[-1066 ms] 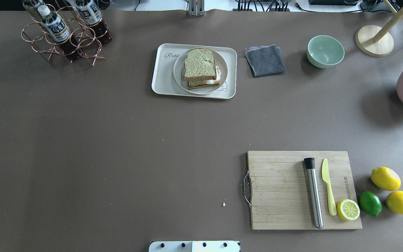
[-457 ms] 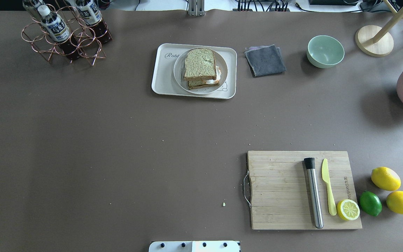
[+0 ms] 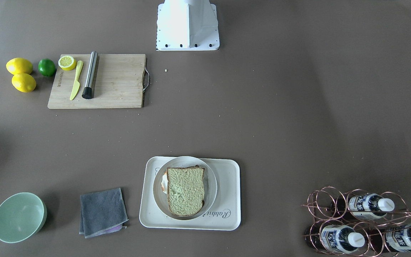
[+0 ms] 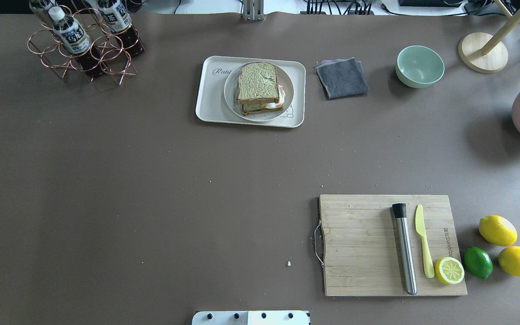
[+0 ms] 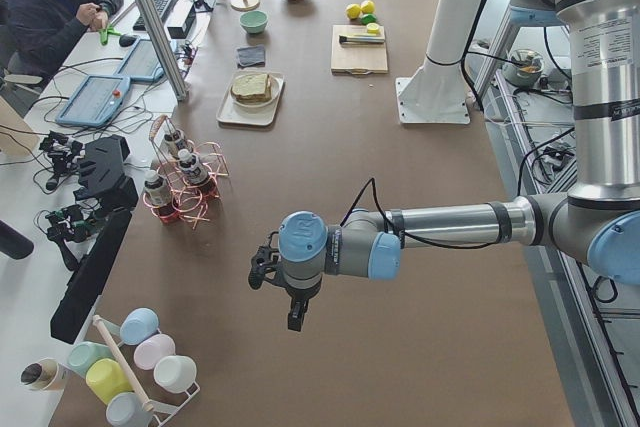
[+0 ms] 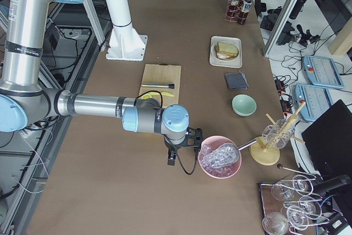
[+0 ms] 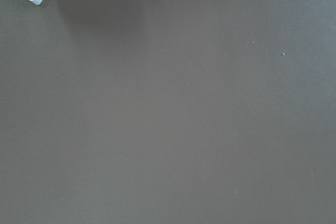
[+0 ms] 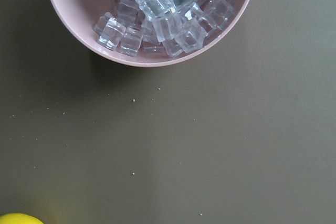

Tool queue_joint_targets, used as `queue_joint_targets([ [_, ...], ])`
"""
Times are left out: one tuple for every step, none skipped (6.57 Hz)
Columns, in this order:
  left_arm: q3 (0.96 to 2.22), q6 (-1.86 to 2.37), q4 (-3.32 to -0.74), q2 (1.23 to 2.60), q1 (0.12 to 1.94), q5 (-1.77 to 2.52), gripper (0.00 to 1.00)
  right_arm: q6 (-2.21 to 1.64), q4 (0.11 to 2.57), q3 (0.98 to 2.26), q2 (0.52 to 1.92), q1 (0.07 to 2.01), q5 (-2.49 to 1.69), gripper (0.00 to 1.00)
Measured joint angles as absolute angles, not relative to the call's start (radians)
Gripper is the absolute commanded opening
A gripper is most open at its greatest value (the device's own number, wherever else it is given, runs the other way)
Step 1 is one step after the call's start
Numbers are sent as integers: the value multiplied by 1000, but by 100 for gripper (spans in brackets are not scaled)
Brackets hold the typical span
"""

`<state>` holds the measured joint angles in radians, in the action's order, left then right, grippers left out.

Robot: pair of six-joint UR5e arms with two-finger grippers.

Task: Make sandwich and place on tray

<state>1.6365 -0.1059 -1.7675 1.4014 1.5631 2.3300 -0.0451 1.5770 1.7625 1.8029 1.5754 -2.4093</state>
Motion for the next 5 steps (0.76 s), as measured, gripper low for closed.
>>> queue_joint_targets([
  [1639,-106,-1770,1402,1563,2330,98,-45,1577,1762,1812,1575,-2422,100],
  [1639,-106,-1774,1402,1563,2331,98,-45,1577,1763,1822,1571,-2425,100],
  [1639,-106,-1777,1401,1563,2331,98,-46,1579,1764,1827,1560,-2416,100],
  [1639,-106,-1779,1401,1563,2331,98,-48,1580,1767,1829,1545,-2401,100],
  [1638,-106,-1779,1401,1563,2331,98,-51,1581,1773,1829,1534,-2391,100],
])
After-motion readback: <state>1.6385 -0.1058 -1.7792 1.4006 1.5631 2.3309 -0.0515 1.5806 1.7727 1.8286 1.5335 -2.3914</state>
